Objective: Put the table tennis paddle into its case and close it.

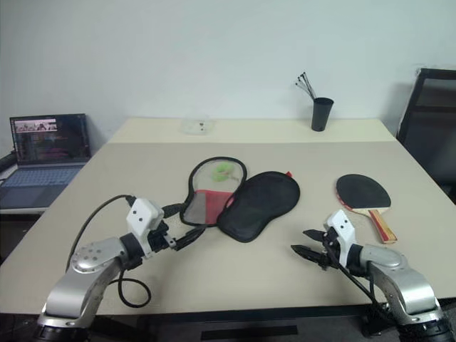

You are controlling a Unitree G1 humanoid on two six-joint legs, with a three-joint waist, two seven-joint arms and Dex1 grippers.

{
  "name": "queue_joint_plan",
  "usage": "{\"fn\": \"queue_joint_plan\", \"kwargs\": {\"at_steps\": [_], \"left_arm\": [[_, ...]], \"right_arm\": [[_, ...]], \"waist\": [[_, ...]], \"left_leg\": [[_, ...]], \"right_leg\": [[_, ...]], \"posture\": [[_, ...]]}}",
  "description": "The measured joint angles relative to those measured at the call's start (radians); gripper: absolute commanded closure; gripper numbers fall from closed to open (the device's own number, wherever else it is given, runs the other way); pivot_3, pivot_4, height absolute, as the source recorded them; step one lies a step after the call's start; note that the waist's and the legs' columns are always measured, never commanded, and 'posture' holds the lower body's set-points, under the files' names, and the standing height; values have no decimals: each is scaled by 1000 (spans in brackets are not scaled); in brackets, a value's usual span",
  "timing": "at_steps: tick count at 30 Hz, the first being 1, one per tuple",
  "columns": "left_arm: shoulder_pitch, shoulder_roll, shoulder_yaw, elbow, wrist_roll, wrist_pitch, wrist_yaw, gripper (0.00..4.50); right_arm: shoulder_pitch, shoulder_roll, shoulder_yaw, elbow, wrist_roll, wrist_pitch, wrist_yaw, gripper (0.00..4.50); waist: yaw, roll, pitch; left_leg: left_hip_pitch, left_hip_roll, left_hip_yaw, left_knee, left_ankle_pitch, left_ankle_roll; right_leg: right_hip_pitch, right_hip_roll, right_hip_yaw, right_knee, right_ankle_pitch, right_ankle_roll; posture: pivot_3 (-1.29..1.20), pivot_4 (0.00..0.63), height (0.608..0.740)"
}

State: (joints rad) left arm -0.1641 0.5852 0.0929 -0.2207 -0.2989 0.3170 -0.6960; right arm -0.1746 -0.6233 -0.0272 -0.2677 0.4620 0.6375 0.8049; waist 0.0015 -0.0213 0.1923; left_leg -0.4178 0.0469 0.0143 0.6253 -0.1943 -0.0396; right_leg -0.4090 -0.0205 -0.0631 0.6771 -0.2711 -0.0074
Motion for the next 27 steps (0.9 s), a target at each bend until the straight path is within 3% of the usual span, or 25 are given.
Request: {"fn": "queue_joint_plan", "kwargs": {"at_steps": [12, 20, 24, 27], "left_arm": [[-7, -22, 13, 31, -36, -12, -19, 0], [-113, 52, 35, 120, -97, 1, -135, 0], [-161, 58, 28, 197, -95, -7, -177, 0], [-215, 67, 13, 249, -88, -28, -223, 0]], "right_arm": [[-37, 6, -58, -82, 77, 125, -84, 1297], [-88, 94, -87, -93, 119, 201, -197, 1297], [-116, 160, -74, -71, 114, 217, -260, 31], [-135, 197, -71, -62, 114, 242, -308, 10]], "waist": [[3, 0, 0], [0, -1, -1], [0, -2, -1], [0, -2, -1]], "left_leg": [[-1, 0, 0, 0, -1, -1], [0, -1, 0, 0, -1, -1], [-1, -1, 0, 0, -1, -1], [-1, -1, 0, 0, -1, -1]], "right_leg": [[0, 1, 0, -1, -1, -1], [0, 2, 0, -1, -1, -1], [1, 2, 0, -1, -1, -1], [0, 2, 0, 0, -1, -1]], "posture": [[0, 150, 740], [0, 150, 740], [0, 150, 740], [0, 150, 740]]}}
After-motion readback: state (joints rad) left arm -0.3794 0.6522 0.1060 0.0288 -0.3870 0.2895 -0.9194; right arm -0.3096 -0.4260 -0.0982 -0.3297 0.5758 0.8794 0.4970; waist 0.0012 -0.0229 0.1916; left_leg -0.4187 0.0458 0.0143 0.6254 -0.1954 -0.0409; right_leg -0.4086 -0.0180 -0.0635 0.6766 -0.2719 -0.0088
